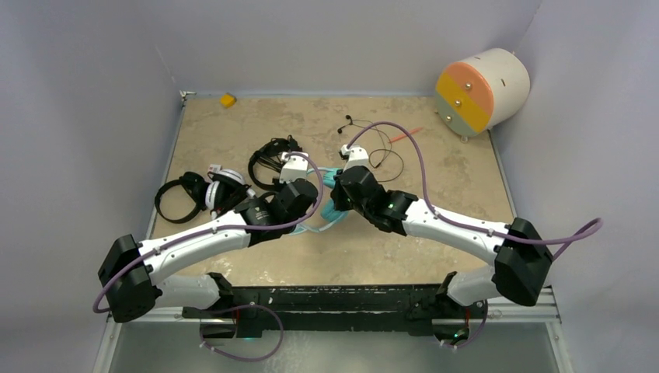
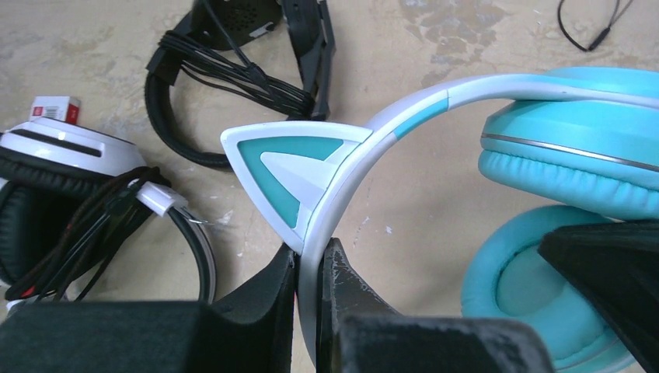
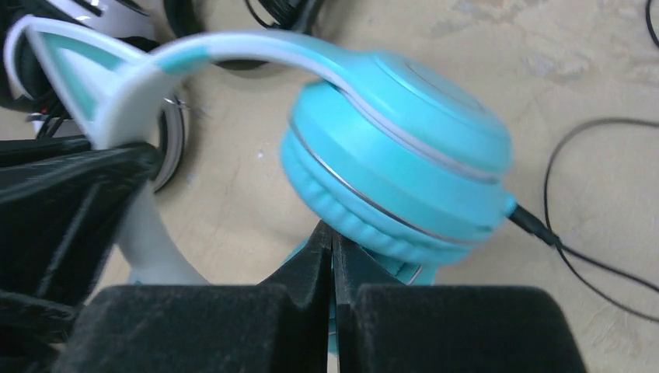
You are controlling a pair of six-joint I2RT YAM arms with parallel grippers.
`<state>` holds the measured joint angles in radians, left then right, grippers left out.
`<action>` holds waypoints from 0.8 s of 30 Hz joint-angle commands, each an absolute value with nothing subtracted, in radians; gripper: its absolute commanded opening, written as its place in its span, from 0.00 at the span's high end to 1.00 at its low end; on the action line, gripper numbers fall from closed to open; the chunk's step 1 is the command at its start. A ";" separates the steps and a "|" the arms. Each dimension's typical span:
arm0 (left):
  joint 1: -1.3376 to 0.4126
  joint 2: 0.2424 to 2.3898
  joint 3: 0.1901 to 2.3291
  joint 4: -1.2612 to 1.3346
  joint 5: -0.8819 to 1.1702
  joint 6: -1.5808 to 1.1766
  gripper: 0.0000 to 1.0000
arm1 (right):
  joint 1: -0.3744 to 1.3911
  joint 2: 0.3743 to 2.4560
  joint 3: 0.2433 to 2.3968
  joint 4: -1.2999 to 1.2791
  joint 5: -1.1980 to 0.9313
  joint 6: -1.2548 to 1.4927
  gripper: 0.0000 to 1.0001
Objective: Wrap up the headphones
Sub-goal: Pick up the headphones from the center of the board.
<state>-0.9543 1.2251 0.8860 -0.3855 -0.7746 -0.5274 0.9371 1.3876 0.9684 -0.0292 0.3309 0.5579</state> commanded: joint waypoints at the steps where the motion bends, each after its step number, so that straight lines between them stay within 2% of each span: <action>1: -0.956 1.158 0.879 -0.232 -0.915 -0.543 1.00 | 0.940 1.395 0.987 -0.191 0.434 0.724 1.00; 4: -0.956 1.152 0.878 -0.227 -1.004 -0.568 1.00 | 0.940 1.368 0.949 -0.204 0.462 0.762 1.00; 9: -0.956 1.147 0.878 -0.243 -1.065 -0.642 1.00 | 0.940 1.319 0.874 -0.166 0.302 0.795 1.00; 13: -0.956 1.151 0.875 -0.213 -1.000 -0.587 1.00 | 0.939 1.220 0.840 -0.203 0.269 0.753 1.00; 17: -0.954 1.180 0.908 -0.272 -0.878 -0.545 1.00 | 0.937 1.034 0.778 -0.186 0.297 0.542 1.00; 18: -0.954 1.190 0.925 -0.308 -0.858 -0.558 1.00 | 0.935 0.995 0.764 -0.204 0.318 0.509 0.96; 22: -0.950 1.215 1.010 -0.468 -0.803 -0.637 1.00 | 0.907 0.904 0.763 -0.303 0.393 0.421 0.42; 24: -0.934 1.212 1.050 -0.539 -0.750 -0.665 1.00 | 0.864 0.898 0.762 -0.338 0.390 0.416 0.33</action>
<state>-0.9546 1.2255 0.9245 -0.4534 -0.8276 -0.5636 0.9211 0.9127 0.7715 -0.2283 0.3328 0.5224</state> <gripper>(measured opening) 0.066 0.581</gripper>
